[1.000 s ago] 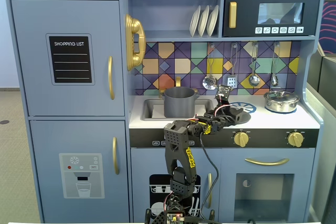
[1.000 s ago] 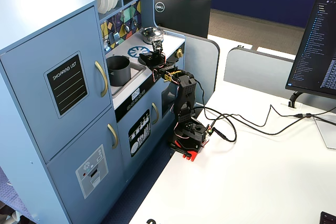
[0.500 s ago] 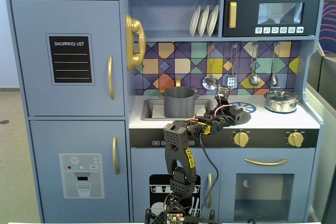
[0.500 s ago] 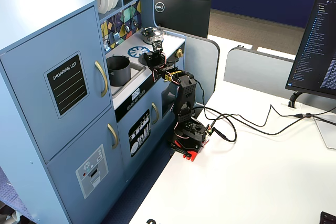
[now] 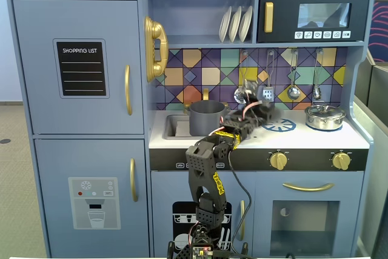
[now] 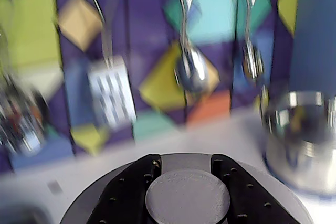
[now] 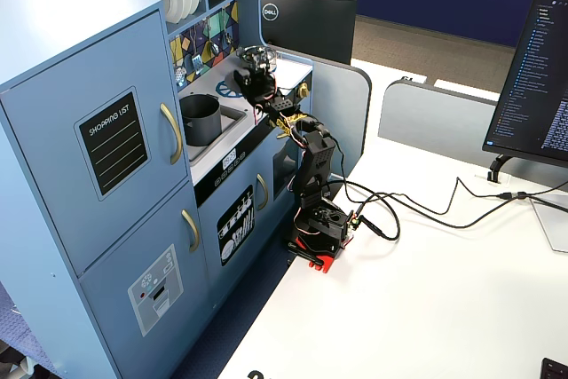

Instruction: Pick up the lid from the counter and put it on the gray recipient

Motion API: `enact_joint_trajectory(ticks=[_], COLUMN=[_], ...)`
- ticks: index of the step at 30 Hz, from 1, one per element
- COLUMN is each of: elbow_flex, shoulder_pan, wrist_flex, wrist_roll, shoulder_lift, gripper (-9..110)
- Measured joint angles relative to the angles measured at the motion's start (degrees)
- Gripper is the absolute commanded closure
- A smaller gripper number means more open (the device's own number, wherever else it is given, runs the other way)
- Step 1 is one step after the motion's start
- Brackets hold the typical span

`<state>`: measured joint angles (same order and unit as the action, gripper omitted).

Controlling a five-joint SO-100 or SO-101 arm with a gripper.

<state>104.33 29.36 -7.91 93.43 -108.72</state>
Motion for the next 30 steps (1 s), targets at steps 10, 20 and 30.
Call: enact_joint_trajectory(ticks=[10,20,30], elbow_flex=[-3.6,-2.02,-0.53], shoulder_pan=[-11.69,-21.01,-25.31], wrist_flex=[11.95,13.89,13.89], wrist_roll=[0.0,-0.35,-2.37], shoulder_lift=[-10.81,-12.13,-10.46], gripper=[102,102,102])
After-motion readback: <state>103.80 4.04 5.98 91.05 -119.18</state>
